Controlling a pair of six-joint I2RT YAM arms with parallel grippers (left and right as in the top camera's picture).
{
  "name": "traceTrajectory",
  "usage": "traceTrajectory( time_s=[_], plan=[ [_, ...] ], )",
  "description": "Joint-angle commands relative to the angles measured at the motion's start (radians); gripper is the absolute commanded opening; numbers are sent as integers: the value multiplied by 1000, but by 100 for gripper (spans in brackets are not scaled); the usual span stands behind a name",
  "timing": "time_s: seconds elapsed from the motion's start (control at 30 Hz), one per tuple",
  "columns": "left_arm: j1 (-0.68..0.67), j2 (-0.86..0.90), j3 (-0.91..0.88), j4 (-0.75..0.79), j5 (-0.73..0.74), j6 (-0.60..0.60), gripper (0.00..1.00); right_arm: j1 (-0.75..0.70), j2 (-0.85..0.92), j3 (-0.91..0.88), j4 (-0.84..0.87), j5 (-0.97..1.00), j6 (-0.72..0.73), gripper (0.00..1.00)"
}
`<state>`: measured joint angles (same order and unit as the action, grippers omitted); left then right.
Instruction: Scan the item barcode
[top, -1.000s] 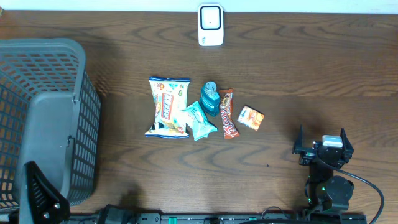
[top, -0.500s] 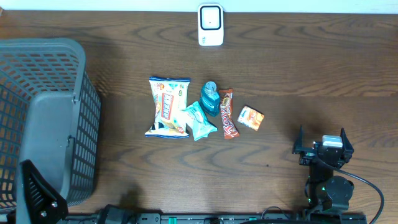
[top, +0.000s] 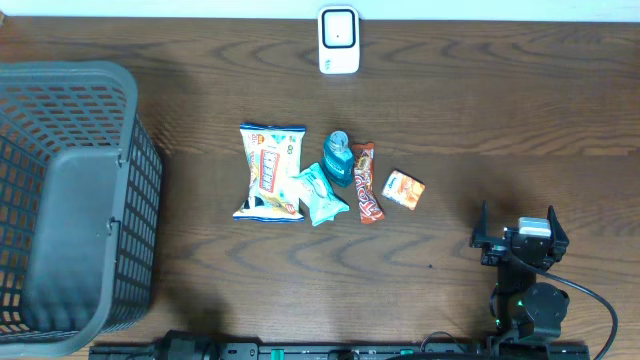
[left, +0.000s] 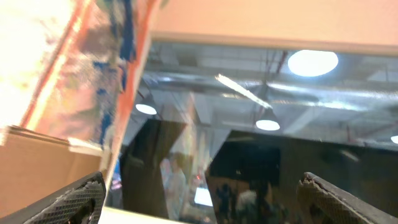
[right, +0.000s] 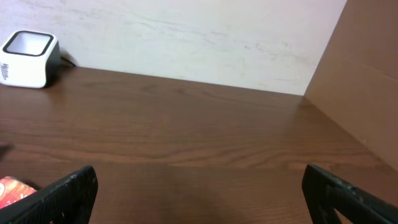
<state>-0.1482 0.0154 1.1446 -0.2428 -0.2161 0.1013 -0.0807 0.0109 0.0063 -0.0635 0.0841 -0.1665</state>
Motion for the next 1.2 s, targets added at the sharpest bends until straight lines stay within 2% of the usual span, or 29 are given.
traceTrajectory(
  time_s=[0.0,0.27,0.53,0.87,1.0,1.17],
  plan=[
    [28,-10,-18,5,-9,-13,98,-4,-4,-1,-3,8,-7,99],
    [38,-12,-43,27,-10,-104,98,-4,-4,-1,-3,8,-7,99],
    [38,-12,-68,70,-9,-103,98,-4,-4,-1,-3,8,-7,99],
    [38,-12,-249,231,-9,-103,98,-4,-4,-1,-1,-18,5,99],
    [38,-12,-280,251,-10,-102,98,-4,-4,-1,-7,-161,136,99],
    [38,-6,-285,232,-10,-31,98,-3,-4,-1,-1,-231,526,99]
  ],
)
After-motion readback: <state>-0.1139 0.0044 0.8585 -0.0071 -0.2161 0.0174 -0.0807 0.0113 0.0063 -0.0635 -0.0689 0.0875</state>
